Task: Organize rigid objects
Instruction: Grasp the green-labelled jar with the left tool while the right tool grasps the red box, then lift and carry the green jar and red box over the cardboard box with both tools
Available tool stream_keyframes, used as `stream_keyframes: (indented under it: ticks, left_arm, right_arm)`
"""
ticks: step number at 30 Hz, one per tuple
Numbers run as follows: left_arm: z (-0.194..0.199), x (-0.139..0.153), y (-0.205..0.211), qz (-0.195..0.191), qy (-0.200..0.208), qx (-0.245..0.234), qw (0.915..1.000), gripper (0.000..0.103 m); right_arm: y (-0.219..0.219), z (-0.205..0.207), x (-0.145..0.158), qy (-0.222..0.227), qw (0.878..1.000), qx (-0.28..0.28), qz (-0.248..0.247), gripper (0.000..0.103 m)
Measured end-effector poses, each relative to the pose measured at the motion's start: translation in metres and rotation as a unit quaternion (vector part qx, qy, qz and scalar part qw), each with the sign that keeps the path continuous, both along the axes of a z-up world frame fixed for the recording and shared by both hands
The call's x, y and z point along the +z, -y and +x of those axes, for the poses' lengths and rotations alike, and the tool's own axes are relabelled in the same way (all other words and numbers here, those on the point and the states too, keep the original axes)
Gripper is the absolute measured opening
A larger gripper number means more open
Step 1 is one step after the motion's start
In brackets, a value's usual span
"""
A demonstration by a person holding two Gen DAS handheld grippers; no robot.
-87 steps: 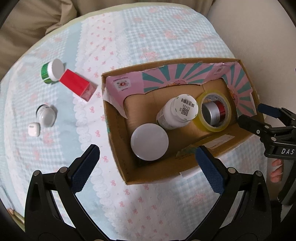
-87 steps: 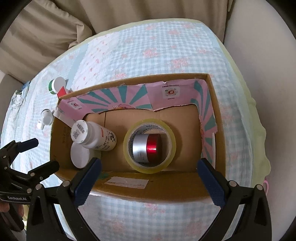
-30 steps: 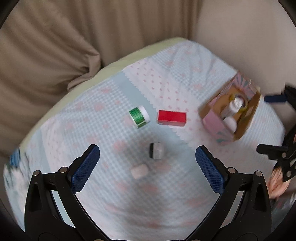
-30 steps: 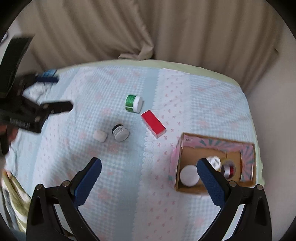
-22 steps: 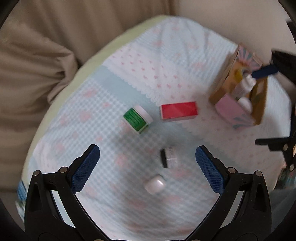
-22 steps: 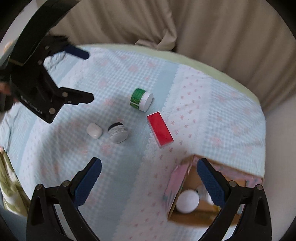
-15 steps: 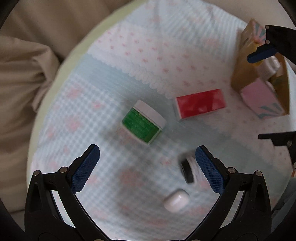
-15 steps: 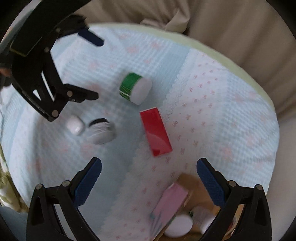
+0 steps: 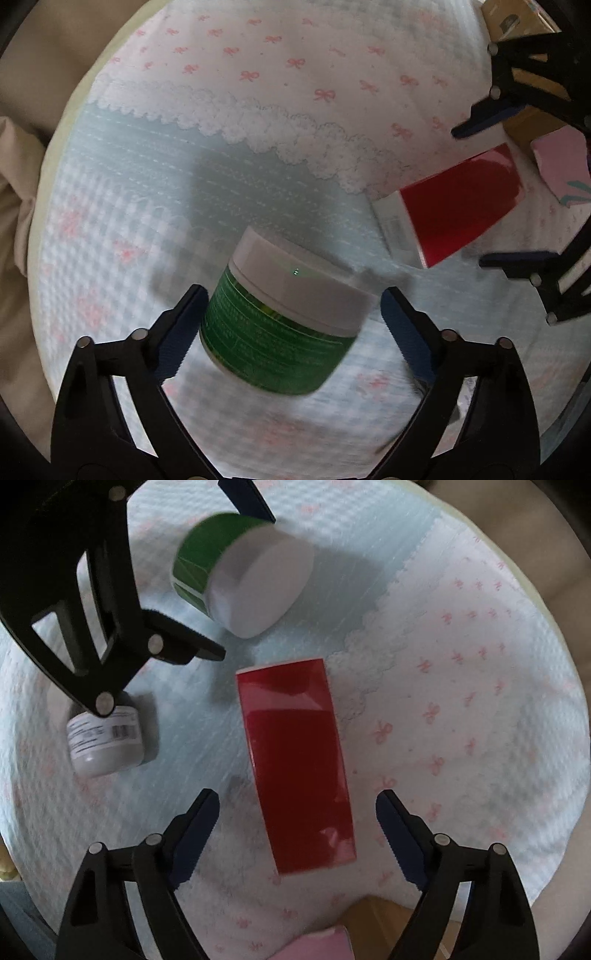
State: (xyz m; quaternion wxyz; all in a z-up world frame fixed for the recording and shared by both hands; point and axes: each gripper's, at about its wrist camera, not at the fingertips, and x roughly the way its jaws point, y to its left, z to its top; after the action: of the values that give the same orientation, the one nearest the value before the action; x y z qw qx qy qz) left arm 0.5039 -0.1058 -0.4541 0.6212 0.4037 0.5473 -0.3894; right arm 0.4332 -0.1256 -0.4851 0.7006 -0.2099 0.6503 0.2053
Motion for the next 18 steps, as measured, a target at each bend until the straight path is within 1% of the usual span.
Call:
stream_keyframes:
  ticks: [4, 5, 7, 8, 9, 13, 18]
  left_arm:
    - [0.002, -0.005, -0.001, -0.005, 0.003, -0.002, 1.0, 0.085]
    - [0.002, -0.006, -0.001, -0.006, 0.004, -0.004, 1.0, 0.085]
    - [0.001, -0.006, -0.001, -0.009, 0.006, -0.008, 0.9999, 0.084]
    - [0.0, -0.007, -0.001, -0.009, 0.006, -0.008, 0.9999, 0.084]
    - [-0.001, -0.007, -0.001, -0.01, 0.007, -0.009, 0.9999, 0.084]
    - [-0.003, -0.006, -0.003, -0.008, 0.006, -0.009, 0.9999, 0.083]
    - [0.0, -0.001, -0.007, -0.002, -0.006, 0.013, 0.9999, 0.082]
  right_arm:
    - [-0.001, 0.003, -0.012, -0.006, 1.0, -0.01, 0.001, 0.062]
    - [-0.001, 0.003, -0.013, -0.007, 1.0, -0.011, 0.004, 0.056]
    - [-0.003, 0.002, -0.015, -0.005, 1.0, -0.011, 0.004, 0.053]
    - [-0.004, 0.001, -0.015, -0.001, 1.0, -0.008, 0.002, 0.05]
    - [-0.005, 0.0, -0.014, 0.003, 1.0, -0.006, -0.001, 0.043]
    - [-0.006, -0.004, -0.012, 0.009, 1.0, -0.003, 0.0, 0.041]
    - [-0.004, -0.001, -0.009, 0.007, 1.0, -0.014, 0.0, 0.04]
